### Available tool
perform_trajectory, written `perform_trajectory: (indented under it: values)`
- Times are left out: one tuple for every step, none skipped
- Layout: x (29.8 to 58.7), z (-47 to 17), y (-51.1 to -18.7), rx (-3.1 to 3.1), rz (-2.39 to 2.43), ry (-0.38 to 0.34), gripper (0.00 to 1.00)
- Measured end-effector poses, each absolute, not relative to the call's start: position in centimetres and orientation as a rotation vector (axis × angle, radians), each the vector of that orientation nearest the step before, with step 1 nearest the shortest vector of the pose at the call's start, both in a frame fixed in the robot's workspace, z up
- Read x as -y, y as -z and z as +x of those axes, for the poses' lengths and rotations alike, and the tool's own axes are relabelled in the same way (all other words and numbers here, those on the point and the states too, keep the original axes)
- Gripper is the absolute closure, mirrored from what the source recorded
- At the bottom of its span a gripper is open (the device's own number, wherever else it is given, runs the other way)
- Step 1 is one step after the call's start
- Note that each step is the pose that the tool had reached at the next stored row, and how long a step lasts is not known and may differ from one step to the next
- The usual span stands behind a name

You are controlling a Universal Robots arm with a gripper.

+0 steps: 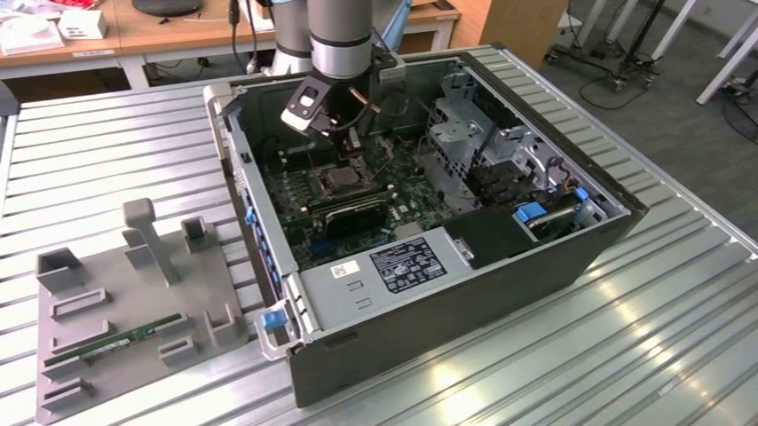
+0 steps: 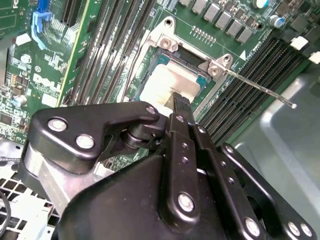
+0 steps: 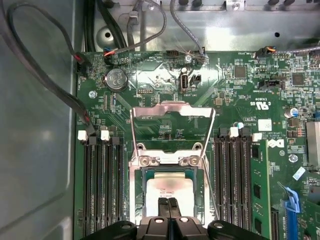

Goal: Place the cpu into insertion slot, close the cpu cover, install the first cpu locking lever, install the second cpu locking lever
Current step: 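Place the cpu into insertion slot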

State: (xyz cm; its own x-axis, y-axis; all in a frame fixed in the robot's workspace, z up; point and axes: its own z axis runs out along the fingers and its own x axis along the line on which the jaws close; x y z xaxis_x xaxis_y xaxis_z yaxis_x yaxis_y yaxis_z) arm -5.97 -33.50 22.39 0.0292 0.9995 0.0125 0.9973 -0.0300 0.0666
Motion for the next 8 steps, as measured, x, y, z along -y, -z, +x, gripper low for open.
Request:
perform_trajectory:
  values:
    - [33.5,-6.0,-22.6,-2.160,2.225,-0.086,0.89]
    - [33.5,-6.0,-22.8,-2.160,2.225,-0.086,0.89]
    - [33.5,-6.0,-23.1,-2.160,2.225,-0.086,0.89]
    - [33.5,-6.0,-23.3,-2.160,2.225,-0.086,0.89]
    - [33.5,-6.0,-23.6,-2.160,2.225,-0.086,0.89]
    - [33.5,-6.0,-23.8,-2.160,2.225,-0.086,0.89]
    - [33.5,-6.0,-24.0,-2.160,2.225,-0.086,0.89]
    - [33.5,-6.0,-24.2,-2.160,2.225,-0.086,0.89]
